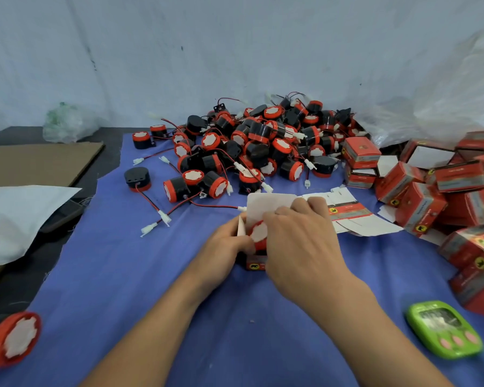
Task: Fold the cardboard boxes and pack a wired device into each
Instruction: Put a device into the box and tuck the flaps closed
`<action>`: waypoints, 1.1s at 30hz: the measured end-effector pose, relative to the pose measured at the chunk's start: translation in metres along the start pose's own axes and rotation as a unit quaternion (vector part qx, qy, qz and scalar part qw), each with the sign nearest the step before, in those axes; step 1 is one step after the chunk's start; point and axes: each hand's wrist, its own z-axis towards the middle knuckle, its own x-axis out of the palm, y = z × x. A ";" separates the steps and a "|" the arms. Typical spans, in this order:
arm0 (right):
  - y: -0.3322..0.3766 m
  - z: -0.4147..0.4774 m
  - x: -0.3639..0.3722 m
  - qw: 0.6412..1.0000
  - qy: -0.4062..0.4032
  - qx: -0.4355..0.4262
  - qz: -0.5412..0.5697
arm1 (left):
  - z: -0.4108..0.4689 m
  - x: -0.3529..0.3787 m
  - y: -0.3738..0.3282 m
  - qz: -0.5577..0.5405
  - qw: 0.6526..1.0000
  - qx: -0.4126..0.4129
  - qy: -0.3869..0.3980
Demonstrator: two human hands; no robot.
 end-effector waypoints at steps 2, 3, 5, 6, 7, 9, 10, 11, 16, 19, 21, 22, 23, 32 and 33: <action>0.001 0.003 -0.004 0.999 0.024 -0.027 0.014 | 0.000 0.001 0.000 -0.002 1.000 0.004 -0.008; -0.001 0.004 -0.005 0.999 0.025 -0.034 0.005 | 0.000 0.002 0.001 -0.002 1.000 0.007 -0.021; -0.009 0.004 -0.006 0.999 0.020 -0.030 -0.011 | -0.001 0.003 0.002 0.005 0.999 0.015 -0.041; -0.014 0.006 -0.005 0.999 0.020 -0.026 -0.012 | 0.000 0.004 0.002 0.015 0.999 0.018 -0.044; -0.017 0.007 -0.005 1.000 0.022 -0.020 -0.010 | -0.001 0.005 0.002 0.028 0.999 0.018 -0.043; -0.020 0.013 -0.005 0.999 0.036 -0.018 -0.004 | -0.001 0.007 0.003 0.043 0.998 0.014 -0.038; -0.020 0.016 -0.005 0.999 0.043 -0.026 0.001 | -0.002 0.007 0.002 0.044 0.998 0.011 -0.040; -0.020 0.020 -0.004 0.998 0.052 -0.037 0.005 | -0.002 0.007 0.002 0.042 0.998 0.007 -0.043; -0.031 0.024 0.003 0.997 0.056 -0.035 0.032 | -0.002 0.006 0.001 0.040 0.998 -0.012 -0.047; -0.031 0.023 0.004 0.997 0.053 -0.055 0.000 | -0.003 0.011 -0.001 0.069 0.996 -0.010 -0.059; -0.029 0.025 0.000 0.994 0.062 -0.085 -0.025 | -0.003 0.018 0.001 0.108 0.988 -0.003 -0.115; -0.030 0.025 -0.001 0.992 0.077 -0.095 -0.033 | -0.003 0.023 0.003 0.132 0.980 0.003 -0.152; -0.031 0.026 -0.004 0.989 0.102 -0.098 -0.033 | -0.003 0.028 0.005 0.152 0.971 0.010 -0.186; -0.065 -0.035 0.001 0.931 0.044 0.196 0.304 | -0.003 0.039 0.005 0.135 0.966 -0.018 -0.222; -0.069 -0.045 0.004 0.933 0.088 0.208 0.280 | -0.002 0.038 0.005 0.120 0.968 -0.029 -0.219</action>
